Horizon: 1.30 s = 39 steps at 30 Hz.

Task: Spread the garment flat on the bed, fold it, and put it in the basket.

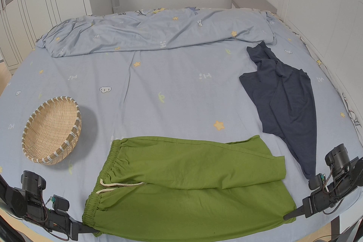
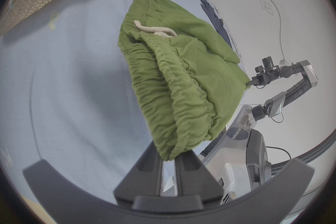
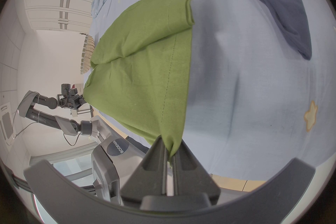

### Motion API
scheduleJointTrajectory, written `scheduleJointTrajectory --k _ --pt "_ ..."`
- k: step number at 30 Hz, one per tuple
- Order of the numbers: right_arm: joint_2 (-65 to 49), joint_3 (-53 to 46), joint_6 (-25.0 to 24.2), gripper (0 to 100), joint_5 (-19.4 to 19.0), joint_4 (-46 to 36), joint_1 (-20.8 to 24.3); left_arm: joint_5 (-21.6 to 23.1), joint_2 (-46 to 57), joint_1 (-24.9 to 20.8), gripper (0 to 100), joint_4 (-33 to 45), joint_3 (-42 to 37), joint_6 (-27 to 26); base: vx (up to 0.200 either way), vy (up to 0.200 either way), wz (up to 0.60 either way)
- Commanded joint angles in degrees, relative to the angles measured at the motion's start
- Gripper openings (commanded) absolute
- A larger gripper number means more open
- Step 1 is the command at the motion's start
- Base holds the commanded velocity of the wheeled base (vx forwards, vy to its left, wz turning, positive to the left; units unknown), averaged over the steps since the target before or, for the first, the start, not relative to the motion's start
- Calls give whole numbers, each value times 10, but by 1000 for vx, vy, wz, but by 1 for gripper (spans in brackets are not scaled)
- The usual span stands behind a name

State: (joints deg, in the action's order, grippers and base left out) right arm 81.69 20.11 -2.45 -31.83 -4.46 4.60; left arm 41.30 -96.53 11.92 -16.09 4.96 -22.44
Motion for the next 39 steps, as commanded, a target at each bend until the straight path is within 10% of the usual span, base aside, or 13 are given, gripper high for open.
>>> scheduleJointTrajectory --k 1,21,22,39 --pt "-21 -22 0 0 0 16 2 -1 0 15 0 12 0 -11 0 0 0" --pt "44 -27 0 0 0 63 39 0 -10 -15 0 15 -14 -12 0 0 0" --pt "44 -27 -1 100 0 63 40 -1 -10 -14 100 14 -14 -12 0 0 0" --pt "-107 -12 -49 100 13 64 16 4 46 54 100 4 6 -10 0 0 0"
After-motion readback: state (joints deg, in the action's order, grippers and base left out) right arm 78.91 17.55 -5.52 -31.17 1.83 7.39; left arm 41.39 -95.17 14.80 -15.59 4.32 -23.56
